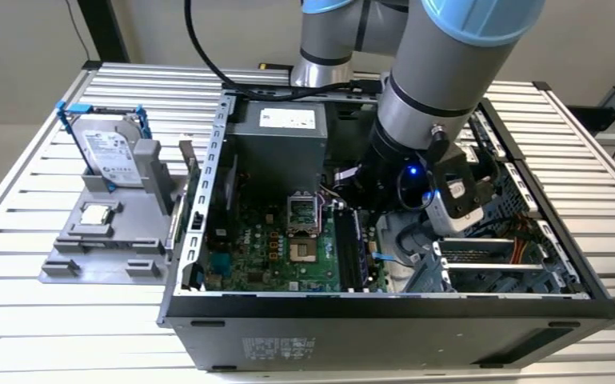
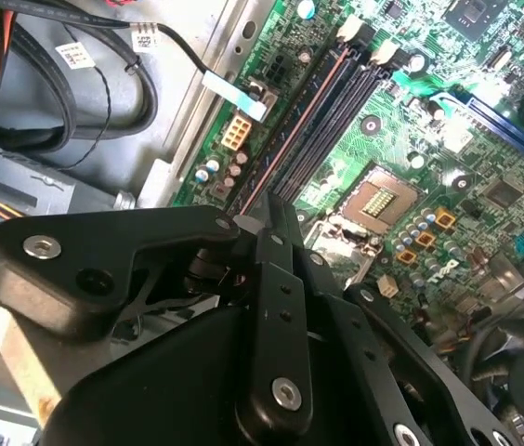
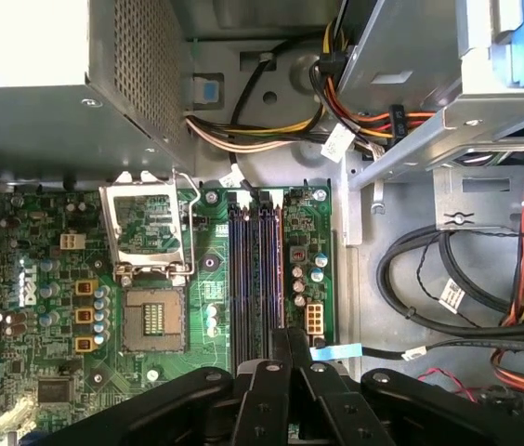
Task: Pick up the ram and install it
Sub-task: 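Insert the ram into the slot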
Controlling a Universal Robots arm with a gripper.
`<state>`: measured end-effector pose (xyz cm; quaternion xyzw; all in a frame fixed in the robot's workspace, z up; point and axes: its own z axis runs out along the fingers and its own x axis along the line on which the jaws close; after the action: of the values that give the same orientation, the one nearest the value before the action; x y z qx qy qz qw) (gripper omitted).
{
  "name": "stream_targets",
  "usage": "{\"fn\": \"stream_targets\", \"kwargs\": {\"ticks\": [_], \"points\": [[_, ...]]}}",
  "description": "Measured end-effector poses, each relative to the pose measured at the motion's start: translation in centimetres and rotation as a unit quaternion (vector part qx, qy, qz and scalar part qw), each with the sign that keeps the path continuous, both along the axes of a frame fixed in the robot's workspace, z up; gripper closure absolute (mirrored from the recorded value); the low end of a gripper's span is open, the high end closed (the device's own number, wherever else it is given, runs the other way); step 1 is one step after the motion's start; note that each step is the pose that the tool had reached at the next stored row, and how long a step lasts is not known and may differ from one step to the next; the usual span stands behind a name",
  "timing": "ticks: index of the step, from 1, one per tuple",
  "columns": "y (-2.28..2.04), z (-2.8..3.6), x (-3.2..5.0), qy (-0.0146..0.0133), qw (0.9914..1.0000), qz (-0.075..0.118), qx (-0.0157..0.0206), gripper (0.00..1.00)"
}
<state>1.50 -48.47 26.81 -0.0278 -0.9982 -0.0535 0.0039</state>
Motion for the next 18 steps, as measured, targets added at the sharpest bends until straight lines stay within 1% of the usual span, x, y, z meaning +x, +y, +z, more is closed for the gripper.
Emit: {"fn": "stream_targets", "kwargs": {"ticks": [13, 18], "points": [[0.0, 0.1, 0.0, 0.0, 1.0, 0.001, 0.0, 1.0], [0.0, 0.11, 0.0, 0.0, 0.99988, 0.015, -0.0001, 1.0]]}}
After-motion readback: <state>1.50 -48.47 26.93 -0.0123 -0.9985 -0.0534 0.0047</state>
